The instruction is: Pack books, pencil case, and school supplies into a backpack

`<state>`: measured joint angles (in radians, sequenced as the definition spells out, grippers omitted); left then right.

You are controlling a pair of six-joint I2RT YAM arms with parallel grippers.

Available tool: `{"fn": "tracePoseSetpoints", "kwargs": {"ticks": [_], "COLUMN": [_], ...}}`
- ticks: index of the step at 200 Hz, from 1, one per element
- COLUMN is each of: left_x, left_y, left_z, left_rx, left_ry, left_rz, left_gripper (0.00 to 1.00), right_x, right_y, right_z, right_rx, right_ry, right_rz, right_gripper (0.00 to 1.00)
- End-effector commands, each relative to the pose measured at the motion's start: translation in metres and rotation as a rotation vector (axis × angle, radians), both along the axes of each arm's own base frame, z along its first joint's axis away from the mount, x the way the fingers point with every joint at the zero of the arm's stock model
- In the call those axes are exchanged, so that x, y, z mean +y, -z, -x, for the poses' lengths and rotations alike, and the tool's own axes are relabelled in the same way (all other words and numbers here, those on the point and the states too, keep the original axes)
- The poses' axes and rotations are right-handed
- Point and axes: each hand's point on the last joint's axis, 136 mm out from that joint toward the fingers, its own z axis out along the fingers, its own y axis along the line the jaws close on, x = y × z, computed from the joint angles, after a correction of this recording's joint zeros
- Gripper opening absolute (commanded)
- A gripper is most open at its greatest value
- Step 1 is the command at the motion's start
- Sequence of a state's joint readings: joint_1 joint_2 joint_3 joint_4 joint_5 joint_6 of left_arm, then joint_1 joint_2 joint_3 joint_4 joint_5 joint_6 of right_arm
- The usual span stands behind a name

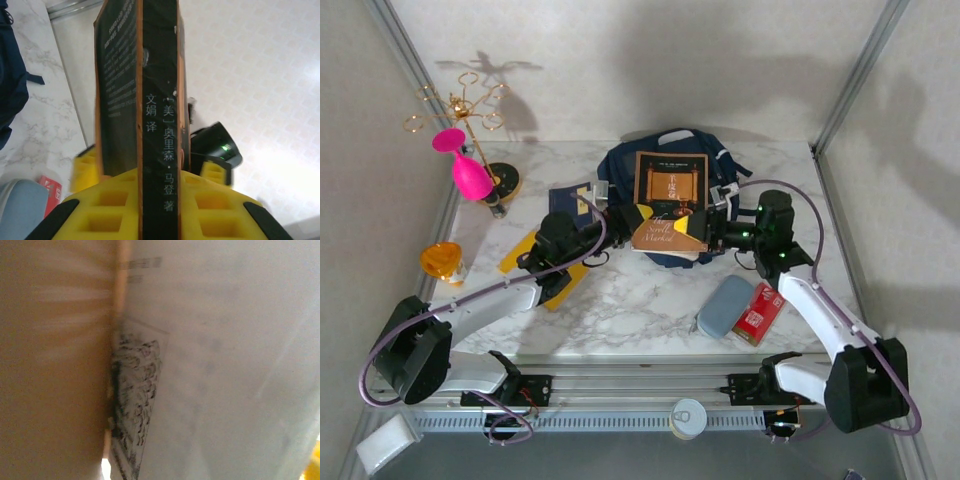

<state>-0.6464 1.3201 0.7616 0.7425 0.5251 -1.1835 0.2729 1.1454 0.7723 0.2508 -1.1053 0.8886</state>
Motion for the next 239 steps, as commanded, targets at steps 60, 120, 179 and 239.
{"fn": "tracePoseSetpoints", "kwargs": {"ticks": [60, 120, 179, 239], "left_x": [0.005, -0.003, -0.023, -0.055], "left_y": [-0.012, -0.006, 0.062, 0.155], "left_z": [-0.010, -0.013, -0.041, -0.090], "left_rx": [-0.100, -0.120, -0.259, -0.400], "left_ry": [-0.075, -0.053, 0.053, 0.252], "left_rz": [-0.099, -0.167, -0.740, -1.212], "left_gripper": [0.00, 0.16, 0.54, 0.59], "right_x": [-0.012, -0.031, -0.147, -0.206], "right_y": [-0.018, -0.005, 0.027, 0.051], "right_z": [-0.002, -0.025, -0.076, -0.090], "right_rx": [-0.047, -0.048, 0.102, 0.207], "right_ry": [0.029, 0.151, 0.598, 0.818], "right_rz": [-0.020, 0.103, 0.278, 0.296], "right_gripper": [0.56, 0.00, 0.00, 0.00]}}
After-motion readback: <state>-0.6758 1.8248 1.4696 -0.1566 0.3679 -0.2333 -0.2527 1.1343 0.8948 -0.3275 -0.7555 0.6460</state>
